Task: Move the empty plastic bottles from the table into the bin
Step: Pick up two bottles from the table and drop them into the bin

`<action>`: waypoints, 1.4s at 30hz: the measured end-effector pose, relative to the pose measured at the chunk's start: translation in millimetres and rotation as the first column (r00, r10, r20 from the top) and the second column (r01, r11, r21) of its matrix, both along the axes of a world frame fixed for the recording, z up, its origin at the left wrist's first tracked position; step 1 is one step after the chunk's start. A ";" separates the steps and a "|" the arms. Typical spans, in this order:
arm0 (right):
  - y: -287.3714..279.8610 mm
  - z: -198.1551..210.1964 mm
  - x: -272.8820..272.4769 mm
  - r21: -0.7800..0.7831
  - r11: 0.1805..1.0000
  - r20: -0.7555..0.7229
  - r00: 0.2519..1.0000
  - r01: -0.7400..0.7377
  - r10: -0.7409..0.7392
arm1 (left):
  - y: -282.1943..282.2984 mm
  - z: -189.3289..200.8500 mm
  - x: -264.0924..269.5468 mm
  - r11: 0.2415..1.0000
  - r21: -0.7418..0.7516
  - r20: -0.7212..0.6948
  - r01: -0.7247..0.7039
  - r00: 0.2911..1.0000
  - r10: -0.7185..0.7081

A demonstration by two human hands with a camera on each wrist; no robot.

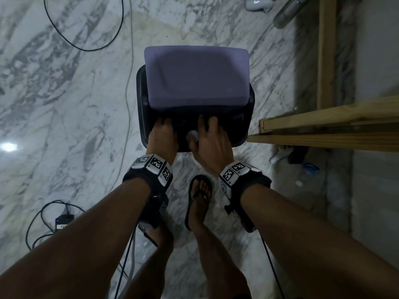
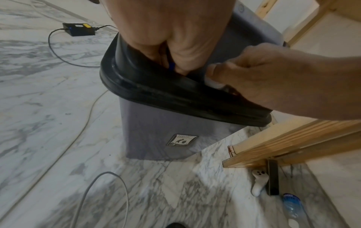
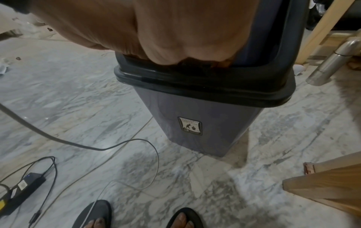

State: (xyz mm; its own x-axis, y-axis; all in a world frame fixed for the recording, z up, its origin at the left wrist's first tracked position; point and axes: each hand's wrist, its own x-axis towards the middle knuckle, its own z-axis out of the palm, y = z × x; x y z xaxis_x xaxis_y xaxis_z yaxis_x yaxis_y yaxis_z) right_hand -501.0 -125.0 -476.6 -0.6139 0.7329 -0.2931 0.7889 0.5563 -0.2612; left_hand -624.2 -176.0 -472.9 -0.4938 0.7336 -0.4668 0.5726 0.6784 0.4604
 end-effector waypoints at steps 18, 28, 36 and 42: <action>-6.7 27.6 -9.3 -0.269 0.963 0.128 0.992 0.032 0.003 | -26.4 45.0 -0.7 0.973 -0.097 0.065 0.210 0.977 -0.204; 8.8 190.1 38.8 -0.336 0.929 0.175 0.980 0.153 -0.098 | -24.3 185.7 6.9 0.924 -0.123 0.050 0.361 0.933 -0.358; -9.8 333.8 85.1 -0.257 0.906 0.150 0.940 0.336 -0.306 | -8.7 324.2 31.9 0.839 -0.039 -0.079 0.543 0.835 -0.544; -40.9 421.3 129.6 -0.140 0.858 0.087 0.870 0.494 -0.486 | -5.5 411.7 65.7 0.735 0.038 -0.157 0.677 0.731 -0.664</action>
State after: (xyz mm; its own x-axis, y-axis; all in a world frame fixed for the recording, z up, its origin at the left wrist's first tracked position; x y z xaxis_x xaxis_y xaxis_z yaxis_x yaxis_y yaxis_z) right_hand -371.4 -165.9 -55.3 -0.1702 0.8795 -0.4445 0.9623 0.0512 -0.2670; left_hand -558.5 -181.5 -61.2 0.0935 0.9301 -0.3553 0.9190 0.0566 0.3902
